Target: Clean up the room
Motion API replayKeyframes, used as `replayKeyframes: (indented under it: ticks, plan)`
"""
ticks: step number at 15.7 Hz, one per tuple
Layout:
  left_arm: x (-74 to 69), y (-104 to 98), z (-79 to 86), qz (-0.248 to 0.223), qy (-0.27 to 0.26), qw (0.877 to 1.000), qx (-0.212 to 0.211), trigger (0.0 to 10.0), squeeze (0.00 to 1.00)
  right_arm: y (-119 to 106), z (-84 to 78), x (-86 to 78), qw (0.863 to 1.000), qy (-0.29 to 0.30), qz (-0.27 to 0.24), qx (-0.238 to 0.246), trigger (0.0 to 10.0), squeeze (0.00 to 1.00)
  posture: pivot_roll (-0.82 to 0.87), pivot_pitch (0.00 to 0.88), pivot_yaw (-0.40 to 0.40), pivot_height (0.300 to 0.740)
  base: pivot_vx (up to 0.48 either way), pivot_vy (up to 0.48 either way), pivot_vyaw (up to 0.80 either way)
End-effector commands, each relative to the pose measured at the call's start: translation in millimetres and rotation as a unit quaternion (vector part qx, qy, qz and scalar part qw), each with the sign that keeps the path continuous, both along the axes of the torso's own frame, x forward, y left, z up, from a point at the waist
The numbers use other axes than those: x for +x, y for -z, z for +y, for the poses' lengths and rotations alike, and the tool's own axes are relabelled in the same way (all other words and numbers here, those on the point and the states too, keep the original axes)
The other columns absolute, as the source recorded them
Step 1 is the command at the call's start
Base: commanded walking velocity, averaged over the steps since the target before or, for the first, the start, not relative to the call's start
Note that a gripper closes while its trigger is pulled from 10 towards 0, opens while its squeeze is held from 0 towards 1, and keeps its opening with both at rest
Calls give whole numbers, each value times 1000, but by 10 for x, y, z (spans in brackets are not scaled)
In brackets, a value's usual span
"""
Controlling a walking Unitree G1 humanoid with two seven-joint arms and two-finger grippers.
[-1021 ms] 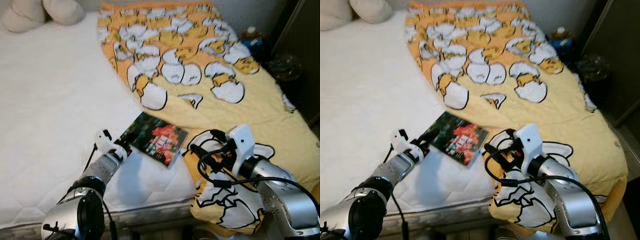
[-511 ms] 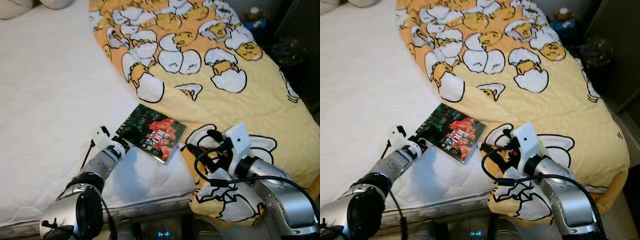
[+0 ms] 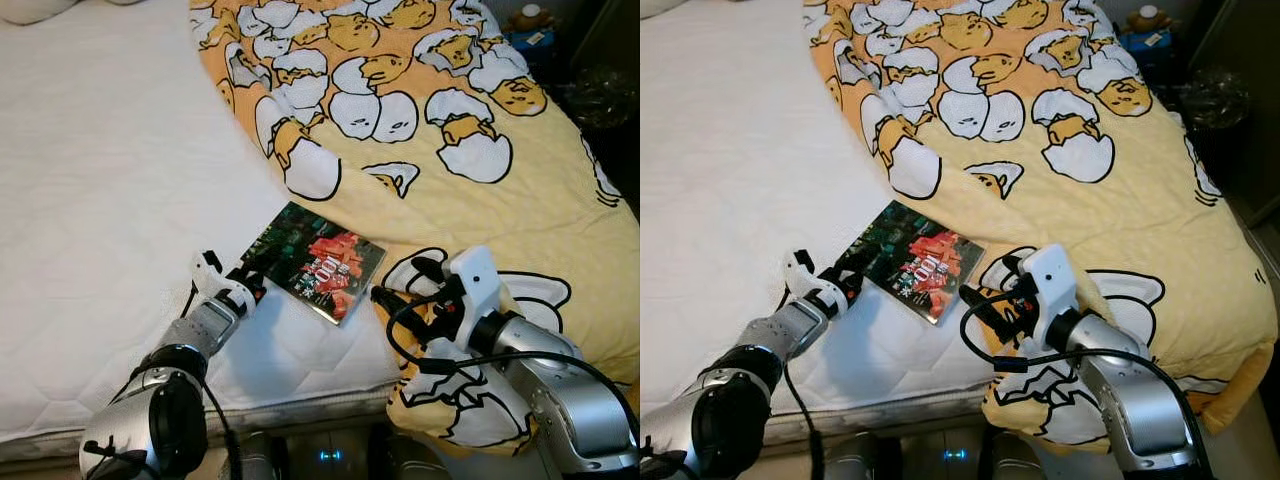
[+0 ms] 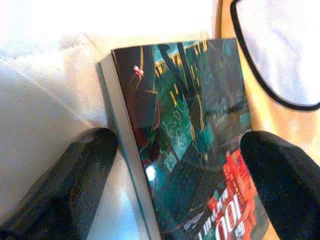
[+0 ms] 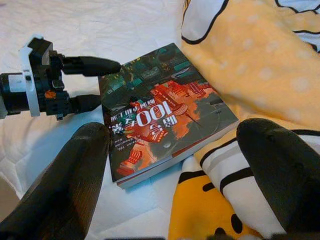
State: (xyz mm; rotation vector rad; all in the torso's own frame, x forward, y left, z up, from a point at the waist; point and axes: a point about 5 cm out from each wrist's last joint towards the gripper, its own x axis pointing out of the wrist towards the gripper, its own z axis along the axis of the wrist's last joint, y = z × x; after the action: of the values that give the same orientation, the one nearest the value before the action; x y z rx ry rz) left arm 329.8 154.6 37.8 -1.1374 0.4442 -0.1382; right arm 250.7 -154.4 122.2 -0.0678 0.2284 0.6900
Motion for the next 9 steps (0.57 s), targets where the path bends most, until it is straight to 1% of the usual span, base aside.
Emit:
replayKeyframes:
  ticks: [1, 2, 3, 4, 5, 7, 8, 9]
  plan:
    - [-27, 24, -75, 2, 3, 999, -36, 10000, 0, -1, 33, -17, 1000, -3, 4, 3, 10000, 0, -131, 220, 58, 740, 0, 0, 0]
    - [-35, 31, -93, 3, 9, 999, -37, 10000, 0, 2, 39, -19, 1000, -4, 5, 4, 10000, 0, -132, 219, 60, 740, 0, 0, 0]
    - [-65, 67, -140, 9, 27, 999, -27, 10000, 0, 6, 46, -26, 1000, -4, 5, 5, 10000, 0, -133, 220, 62, 740, 0, 0, 0]
    - [-84, 84, -166, 7, 34, 999, -26, 10000, 0, 7, 47, -30, 1000, -5, 6, 5, 10000, 0, -136, 222, 64, 740, 0, 0, 0]
    - [-64, 27, -162, -20, 19, 997, -76, 10000, 0, 6, 43, -36, 1000, -4, 6, 5, 10000, 0, -137, 223, 65, 740, 0, 0, 0]
    - [-26, -74, -165, -58, 18, 990, -128, 10000, 0, 2, 34, -40, 1000, -1, 6, 6, 10000, 0, -139, 224, 66, 740, 0, 0, 0]
    - [-37, -47, -211, -46, 40, 993, -99, 10000, 0, 5, 29, -45, 1000, -1, 6, 5, 10000, 0, -139, 224, 66, 740, 0, 0, 0]
    - [-46, -30, -225, -40, 47, 994, -88, 10000, 0, 7, 28, -47, 1000, -1, 6, 5, 10000, 0, -139, 224, 66, 740, 0, 0, 0]
